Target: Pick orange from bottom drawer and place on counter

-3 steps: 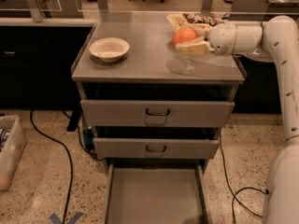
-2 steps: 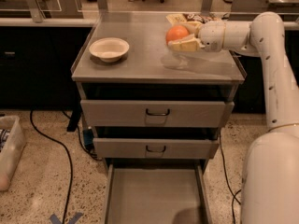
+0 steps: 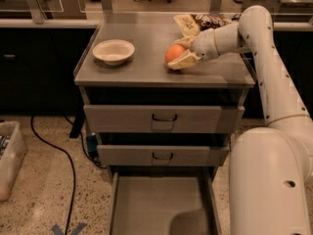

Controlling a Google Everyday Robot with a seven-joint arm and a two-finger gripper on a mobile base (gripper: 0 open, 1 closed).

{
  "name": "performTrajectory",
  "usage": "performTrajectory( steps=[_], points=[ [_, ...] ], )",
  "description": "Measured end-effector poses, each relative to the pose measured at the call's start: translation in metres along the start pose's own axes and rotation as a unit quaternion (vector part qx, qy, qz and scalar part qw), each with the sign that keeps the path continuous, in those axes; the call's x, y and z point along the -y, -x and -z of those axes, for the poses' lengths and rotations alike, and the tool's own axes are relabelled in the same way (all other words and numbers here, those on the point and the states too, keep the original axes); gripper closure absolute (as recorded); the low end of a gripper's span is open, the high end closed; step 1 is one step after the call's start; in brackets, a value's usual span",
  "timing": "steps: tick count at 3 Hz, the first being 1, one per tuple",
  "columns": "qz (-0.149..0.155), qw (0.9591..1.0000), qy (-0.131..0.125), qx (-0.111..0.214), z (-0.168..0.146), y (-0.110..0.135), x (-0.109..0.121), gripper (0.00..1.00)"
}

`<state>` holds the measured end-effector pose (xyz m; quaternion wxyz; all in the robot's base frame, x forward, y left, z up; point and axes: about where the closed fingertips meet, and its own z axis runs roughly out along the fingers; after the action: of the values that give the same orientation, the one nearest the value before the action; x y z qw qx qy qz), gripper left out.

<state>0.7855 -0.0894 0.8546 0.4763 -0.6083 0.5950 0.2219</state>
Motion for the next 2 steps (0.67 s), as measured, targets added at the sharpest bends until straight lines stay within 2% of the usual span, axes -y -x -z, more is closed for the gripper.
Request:
performTrajectory(
  steps=[1,2],
  points=[
    [0.000,1.0000,0.000,0.000,0.0000,0.0000,0.0000,1.00],
    [0.000,1.0000,0.000,0.000,-0.0001,0.0000,0.0000,0.81]
  ],
)
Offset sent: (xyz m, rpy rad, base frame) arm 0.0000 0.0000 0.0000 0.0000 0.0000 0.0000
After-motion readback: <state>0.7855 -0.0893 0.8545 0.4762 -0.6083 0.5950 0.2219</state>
